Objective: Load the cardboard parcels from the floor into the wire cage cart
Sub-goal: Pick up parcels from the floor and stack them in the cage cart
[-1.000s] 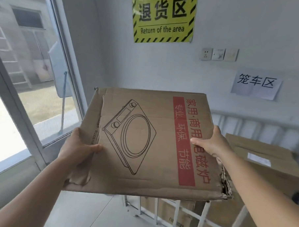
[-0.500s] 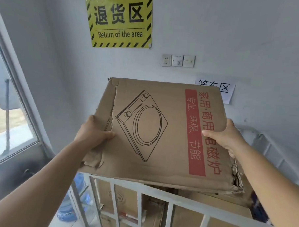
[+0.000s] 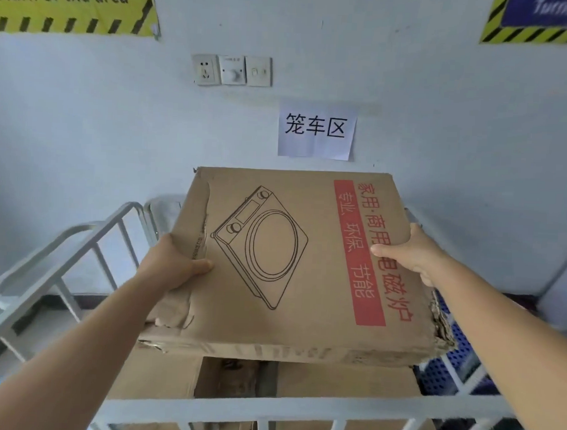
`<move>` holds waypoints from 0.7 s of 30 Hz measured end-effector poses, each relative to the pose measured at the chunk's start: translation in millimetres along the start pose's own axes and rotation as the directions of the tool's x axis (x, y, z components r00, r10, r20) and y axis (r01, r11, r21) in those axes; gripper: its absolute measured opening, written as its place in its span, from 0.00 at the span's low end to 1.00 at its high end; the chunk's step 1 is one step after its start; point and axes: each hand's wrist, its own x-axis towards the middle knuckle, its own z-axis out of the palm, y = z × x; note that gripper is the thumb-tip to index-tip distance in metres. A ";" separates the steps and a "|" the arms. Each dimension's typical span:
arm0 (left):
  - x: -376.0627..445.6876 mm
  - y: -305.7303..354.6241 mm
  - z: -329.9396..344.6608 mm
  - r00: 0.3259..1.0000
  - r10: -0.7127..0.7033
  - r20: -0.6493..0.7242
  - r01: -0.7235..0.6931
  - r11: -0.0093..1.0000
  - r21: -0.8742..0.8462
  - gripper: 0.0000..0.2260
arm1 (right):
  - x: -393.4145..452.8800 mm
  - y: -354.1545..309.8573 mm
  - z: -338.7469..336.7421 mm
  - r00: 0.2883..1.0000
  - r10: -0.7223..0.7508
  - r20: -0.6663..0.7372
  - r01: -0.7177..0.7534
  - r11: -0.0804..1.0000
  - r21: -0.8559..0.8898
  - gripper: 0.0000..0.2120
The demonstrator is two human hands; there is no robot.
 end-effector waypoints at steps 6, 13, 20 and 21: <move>43.5 -4.5 52.8 0.991 -0.042 0.129 0.038 0.999 0.034 0.35 | 50.6 37.8 1.6 0.992 0.127 0.013 -0.126 0.990 -0.063 0.32; 62.7 -18.6 115.8 0.957 -0.131 0.257 0.118 0.991 0.066 0.35 | 81.9 81.7 2.6 0.964 0.264 0.014 -0.259 0.954 -0.148 0.32; 65.8 -34.2 176.2 0.913 -0.264 0.312 0.251 0.964 0.082 0.37 | 123.3 128.0 6.1 0.935 0.346 0.079 -0.326 0.924 -0.198 0.33; 66.9 -39.9 185.5 0.901 -0.286 0.327 0.276 0.958 0.079 0.39 | 128.4 133.7 6.4 0.928 0.360 0.093 -0.336 0.920 -0.199 0.34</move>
